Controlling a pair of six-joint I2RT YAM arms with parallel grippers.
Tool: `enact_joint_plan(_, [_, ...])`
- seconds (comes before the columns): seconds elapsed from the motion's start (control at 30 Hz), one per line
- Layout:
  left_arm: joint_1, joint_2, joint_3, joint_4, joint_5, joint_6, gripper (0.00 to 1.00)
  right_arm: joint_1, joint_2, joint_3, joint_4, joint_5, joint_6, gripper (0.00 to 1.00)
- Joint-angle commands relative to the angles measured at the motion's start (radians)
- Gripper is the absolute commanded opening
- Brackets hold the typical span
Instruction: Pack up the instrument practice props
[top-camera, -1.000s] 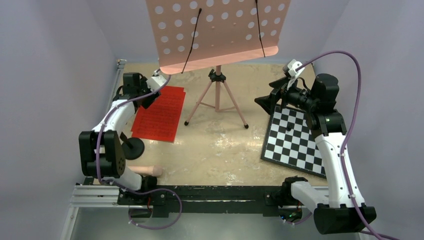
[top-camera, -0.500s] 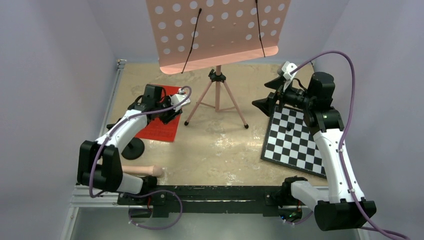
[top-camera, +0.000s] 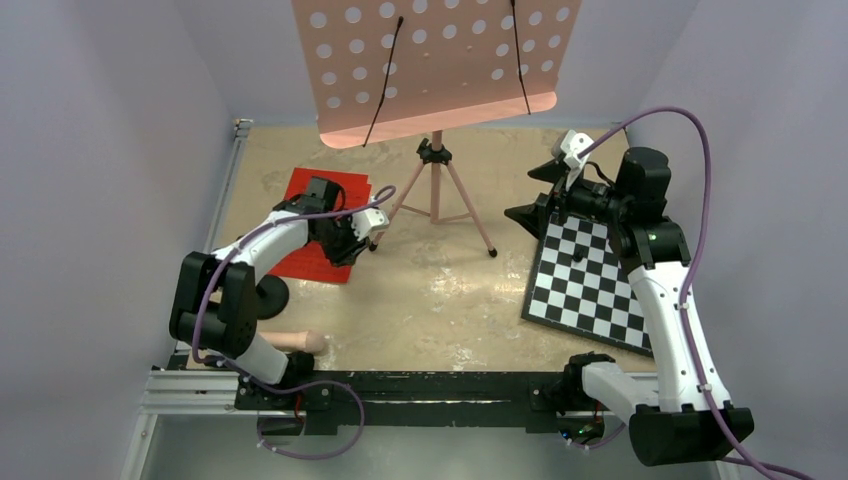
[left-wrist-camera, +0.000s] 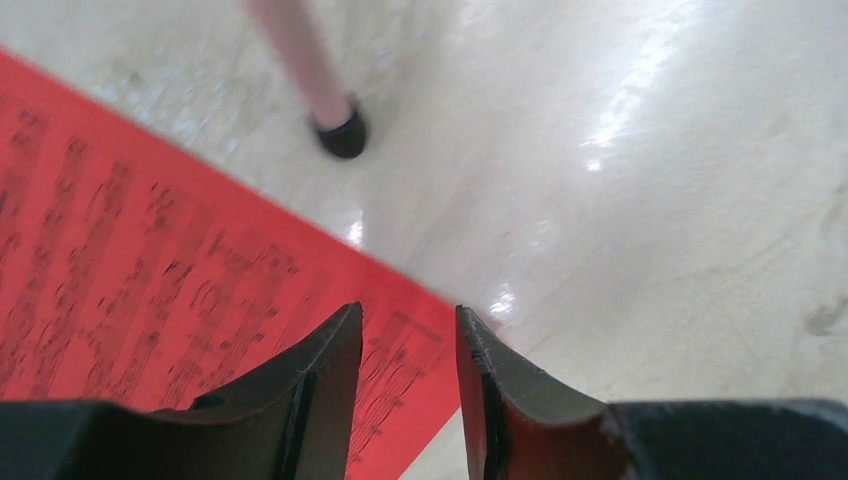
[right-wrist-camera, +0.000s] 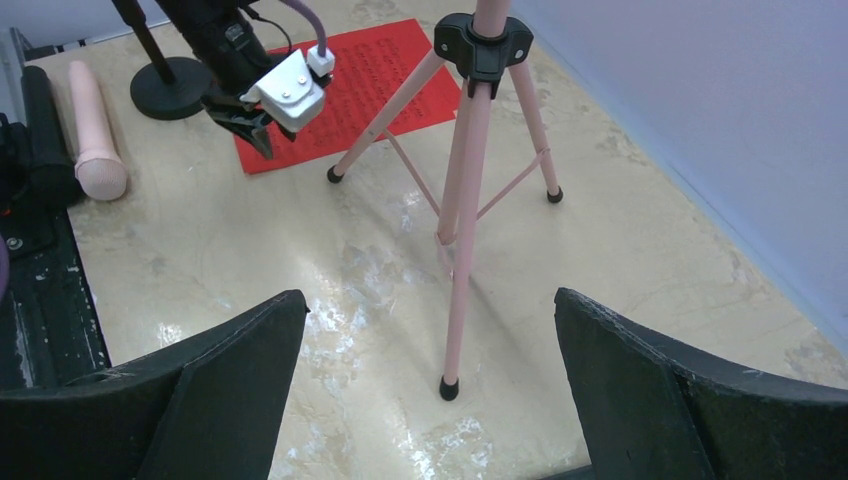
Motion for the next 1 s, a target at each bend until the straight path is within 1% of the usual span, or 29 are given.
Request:
enact_joint_plan(0.0, [-0.061,-0.033,-0.016,-0.026,0.139,0.033,0.43,0.007,-0.001,0.044,-0.002,-0.026,-0.008,0.99])
enact_joint_plan(0.07, [-0.073,0.008,0.021,-0.120,0.209,0.058,0.41,0.007,-0.003,0.045,-0.005,-0.024,-0.005,0.99])
enact_joint_plan(0.17, [-0.082,0.086,0.082,-0.226,0.228,0.046,0.29,0.007,-0.009,0.041,-0.013,-0.022,-0.006,0.99])
enact_joint_plan(0.23, [-0.084,0.106,0.084,-0.222,0.184,0.016,0.23,0.007,-0.014,0.036,-0.013,-0.023,-0.007,0.99])
enact_joint_plan(0.3, [-0.084,0.109,0.072,-0.199,0.122,0.008,0.20,0.006,-0.016,0.032,-0.013,-0.024,-0.009,0.99])
enact_joint_plan(0.43, [-0.084,0.117,0.034,-0.157,-0.007,0.042,0.19,0.007,-0.015,0.025,-0.005,-0.019,-0.007,0.99])
enact_joint_plan(0.57, [-0.082,0.125,0.023,-0.112,-0.086,0.046,0.19,0.007,-0.013,0.023,0.009,-0.019,0.003,0.99])
enact_joint_plan(0.67, [-0.082,0.143,0.047,-0.079,-0.131,0.020,0.19,0.006,-0.013,0.021,0.014,-0.016,0.004,0.99])
enact_joint_plan(0.77, [-0.079,0.180,0.094,-0.085,-0.147,-0.004,0.19,0.007,-0.016,0.015,0.013,-0.013,0.004,0.99])
enact_joint_plan(0.97, [-0.075,0.229,0.146,-0.072,-0.226,-0.024,0.20,0.007,-0.026,0.002,0.013,-0.009,0.005,0.99])
